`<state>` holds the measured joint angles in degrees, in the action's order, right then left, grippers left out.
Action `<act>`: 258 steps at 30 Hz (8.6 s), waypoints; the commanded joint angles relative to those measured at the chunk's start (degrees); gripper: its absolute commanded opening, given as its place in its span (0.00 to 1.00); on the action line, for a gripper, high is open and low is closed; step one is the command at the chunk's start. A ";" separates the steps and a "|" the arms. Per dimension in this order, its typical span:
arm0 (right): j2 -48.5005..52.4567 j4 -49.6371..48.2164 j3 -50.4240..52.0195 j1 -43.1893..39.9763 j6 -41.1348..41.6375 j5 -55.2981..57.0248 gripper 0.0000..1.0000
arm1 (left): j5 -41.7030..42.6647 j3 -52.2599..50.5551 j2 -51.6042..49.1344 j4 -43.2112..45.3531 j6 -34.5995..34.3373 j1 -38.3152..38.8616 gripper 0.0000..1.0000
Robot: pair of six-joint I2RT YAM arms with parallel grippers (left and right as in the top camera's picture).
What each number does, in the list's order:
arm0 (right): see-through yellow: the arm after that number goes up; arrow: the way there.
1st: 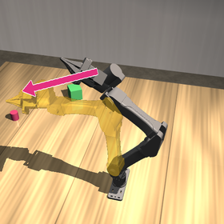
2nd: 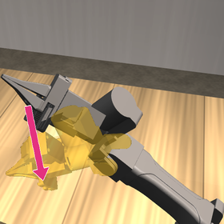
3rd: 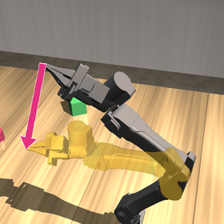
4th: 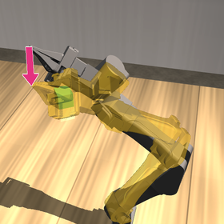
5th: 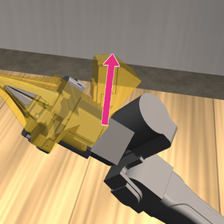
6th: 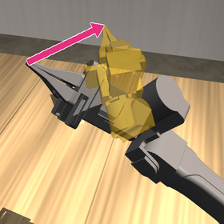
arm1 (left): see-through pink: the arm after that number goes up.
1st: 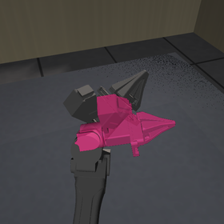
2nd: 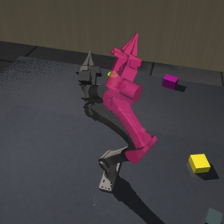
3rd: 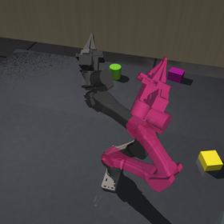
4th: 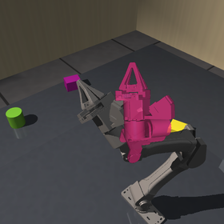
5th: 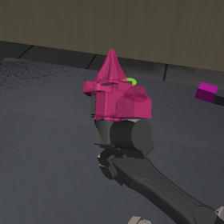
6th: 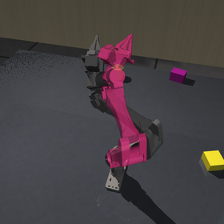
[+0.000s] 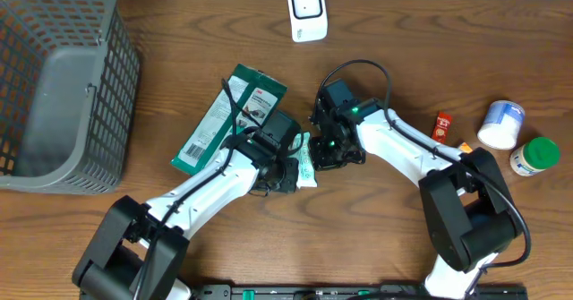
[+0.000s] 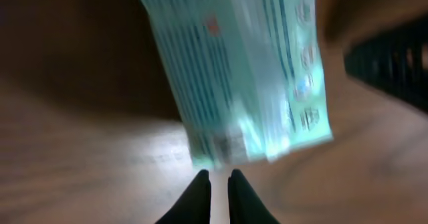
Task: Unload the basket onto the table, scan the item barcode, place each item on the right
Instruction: 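Grasp the mint-green wipes packet with both grippers, then hold the wipes packet with the right gripper, release the left gripper, then lift the wipes packet up to the scanner with the right gripper, then carry the wipes packet right and release it beside the tubs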
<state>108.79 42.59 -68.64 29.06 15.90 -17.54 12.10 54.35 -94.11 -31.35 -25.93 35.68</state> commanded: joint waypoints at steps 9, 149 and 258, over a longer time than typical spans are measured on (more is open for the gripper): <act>-7.82 -3.02 0.09 -0.24 1.95 -7.02 0.01 | -5.44 0.26 -0.52 2.01 -0.57 -2.23 0.10; -34.77 6.56 -11.74 -18.34 -22.01 -22.91 0.01 | 5.86 1.07 27.45 7.34 17.29 -39.58 0.17; 14.08 -3.26 -64.72 -3.32 -35.17 31.43 0.01 | 3.30 1.07 27.45 8.68 18.43 -39.63 0.80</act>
<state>131.74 32.49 -132.46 26.92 -32.12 19.90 15.94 55.40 -67.05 -22.63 -8.25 -3.66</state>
